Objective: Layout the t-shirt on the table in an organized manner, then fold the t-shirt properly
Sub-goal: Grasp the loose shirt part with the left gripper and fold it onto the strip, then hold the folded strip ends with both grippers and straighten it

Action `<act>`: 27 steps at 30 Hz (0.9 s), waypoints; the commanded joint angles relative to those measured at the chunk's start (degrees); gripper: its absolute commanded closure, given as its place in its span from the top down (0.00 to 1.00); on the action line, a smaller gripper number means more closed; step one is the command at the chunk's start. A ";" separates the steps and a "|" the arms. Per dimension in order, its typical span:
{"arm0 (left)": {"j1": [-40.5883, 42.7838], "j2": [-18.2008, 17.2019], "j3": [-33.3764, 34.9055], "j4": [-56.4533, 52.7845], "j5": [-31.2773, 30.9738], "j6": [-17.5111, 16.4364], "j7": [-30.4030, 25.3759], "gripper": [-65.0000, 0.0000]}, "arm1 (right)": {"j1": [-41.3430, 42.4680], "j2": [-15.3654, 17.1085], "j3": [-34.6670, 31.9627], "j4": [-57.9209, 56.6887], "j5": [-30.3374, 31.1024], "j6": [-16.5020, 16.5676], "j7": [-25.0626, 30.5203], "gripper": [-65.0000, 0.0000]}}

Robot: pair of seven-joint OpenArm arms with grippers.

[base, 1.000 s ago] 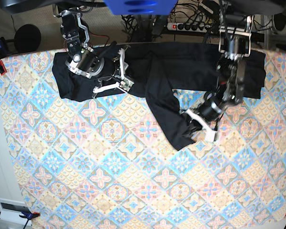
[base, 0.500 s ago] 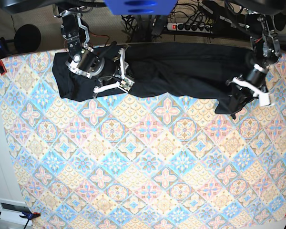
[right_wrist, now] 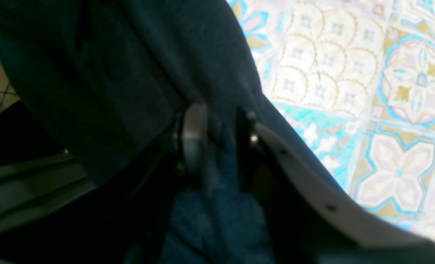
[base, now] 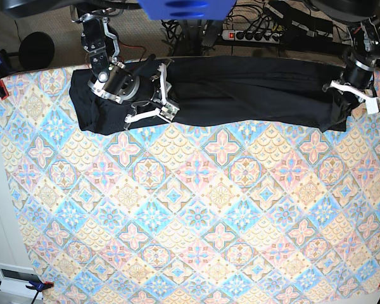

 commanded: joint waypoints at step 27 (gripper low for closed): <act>1.61 1.59 -13.05 -3.07 12.50 -0.60 5.00 0.45 | 0.49 -0.03 -0.15 1.08 0.83 0.10 1.08 0.20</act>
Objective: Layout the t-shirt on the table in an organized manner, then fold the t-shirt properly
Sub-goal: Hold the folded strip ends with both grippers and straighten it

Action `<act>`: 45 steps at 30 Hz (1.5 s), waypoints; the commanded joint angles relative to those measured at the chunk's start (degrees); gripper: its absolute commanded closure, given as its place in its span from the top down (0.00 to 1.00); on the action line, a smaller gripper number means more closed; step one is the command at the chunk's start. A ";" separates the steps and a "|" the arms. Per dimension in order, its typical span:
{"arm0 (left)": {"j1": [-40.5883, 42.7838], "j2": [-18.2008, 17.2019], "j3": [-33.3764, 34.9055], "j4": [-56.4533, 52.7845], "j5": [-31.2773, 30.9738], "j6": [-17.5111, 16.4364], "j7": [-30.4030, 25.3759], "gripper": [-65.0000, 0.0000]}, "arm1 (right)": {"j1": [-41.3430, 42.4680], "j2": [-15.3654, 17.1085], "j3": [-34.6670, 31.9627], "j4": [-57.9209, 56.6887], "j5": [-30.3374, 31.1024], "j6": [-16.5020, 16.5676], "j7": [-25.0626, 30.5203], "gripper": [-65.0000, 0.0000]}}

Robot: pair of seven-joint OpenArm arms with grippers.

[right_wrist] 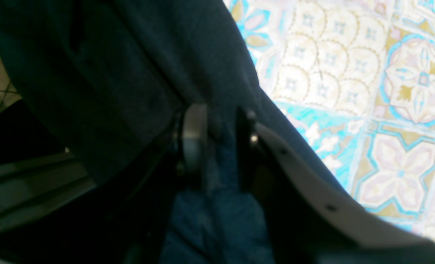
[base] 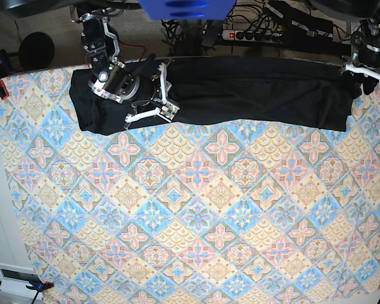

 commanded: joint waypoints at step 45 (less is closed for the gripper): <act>-16.27 -15.69 23.67 -30.52 -4.81 -7.88 10.18 0.53 | 1.72 -0.03 0.01 1.41 0.83 0.10 1.08 0.20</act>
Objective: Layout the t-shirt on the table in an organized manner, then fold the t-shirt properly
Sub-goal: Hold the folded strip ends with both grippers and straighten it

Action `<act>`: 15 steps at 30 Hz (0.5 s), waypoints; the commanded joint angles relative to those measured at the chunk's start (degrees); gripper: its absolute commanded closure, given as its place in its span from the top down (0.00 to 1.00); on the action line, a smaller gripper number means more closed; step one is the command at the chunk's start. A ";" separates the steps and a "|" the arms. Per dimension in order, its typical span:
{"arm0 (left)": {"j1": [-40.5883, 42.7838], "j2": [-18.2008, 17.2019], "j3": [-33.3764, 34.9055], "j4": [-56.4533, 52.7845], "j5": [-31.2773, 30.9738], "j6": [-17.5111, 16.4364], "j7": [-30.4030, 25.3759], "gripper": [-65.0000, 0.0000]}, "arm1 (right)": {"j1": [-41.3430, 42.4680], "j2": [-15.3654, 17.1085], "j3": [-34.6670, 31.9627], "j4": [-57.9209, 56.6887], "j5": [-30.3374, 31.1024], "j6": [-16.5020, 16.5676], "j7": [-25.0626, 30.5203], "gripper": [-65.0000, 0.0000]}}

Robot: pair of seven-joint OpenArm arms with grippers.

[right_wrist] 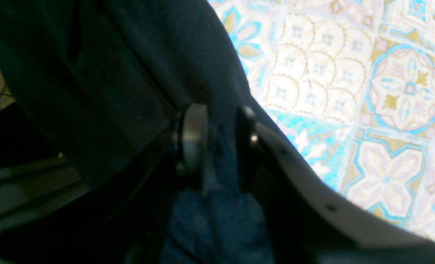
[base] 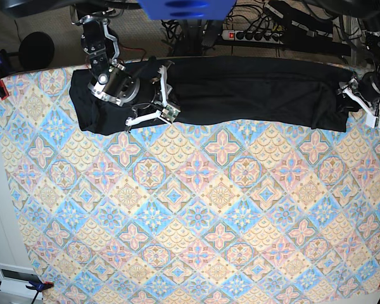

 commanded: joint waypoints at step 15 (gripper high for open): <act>0.39 0.42 0.02 -0.53 -0.65 -0.43 3.01 0.04 | 1.74 -0.03 0.12 1.14 0.83 0.10 1.10 0.20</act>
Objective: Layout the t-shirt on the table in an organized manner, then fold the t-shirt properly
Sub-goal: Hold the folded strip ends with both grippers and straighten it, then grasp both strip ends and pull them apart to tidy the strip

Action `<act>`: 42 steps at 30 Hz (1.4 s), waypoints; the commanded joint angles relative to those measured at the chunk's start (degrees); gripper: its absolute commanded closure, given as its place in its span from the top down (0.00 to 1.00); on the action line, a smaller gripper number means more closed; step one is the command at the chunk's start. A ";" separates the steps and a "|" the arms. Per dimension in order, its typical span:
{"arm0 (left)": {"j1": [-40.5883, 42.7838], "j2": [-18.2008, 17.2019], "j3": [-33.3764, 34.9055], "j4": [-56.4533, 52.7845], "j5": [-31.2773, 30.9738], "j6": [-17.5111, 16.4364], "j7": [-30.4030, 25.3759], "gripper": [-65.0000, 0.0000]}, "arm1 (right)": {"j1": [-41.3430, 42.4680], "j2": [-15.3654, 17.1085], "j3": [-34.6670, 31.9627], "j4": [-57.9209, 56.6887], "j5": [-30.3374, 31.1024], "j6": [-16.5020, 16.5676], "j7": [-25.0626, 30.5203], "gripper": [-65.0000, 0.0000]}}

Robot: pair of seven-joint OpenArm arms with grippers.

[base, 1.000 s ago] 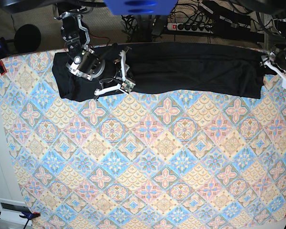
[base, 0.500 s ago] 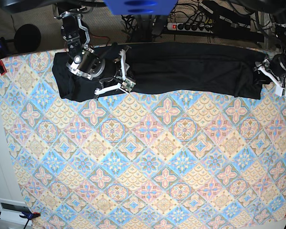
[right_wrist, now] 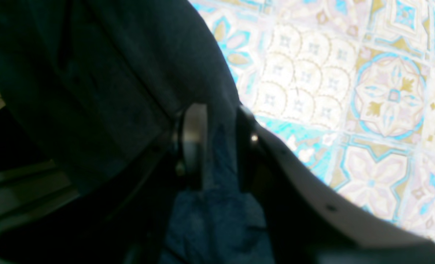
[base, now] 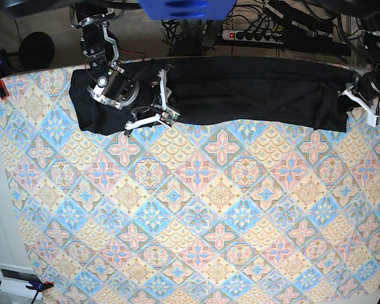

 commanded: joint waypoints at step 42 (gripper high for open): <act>7.31 17.19 -14.47 35.42 -4.88 -2.63 13.93 0.04 | 0.15 5.24 0.73 1.32 0.83 -0.05 1.08 0.20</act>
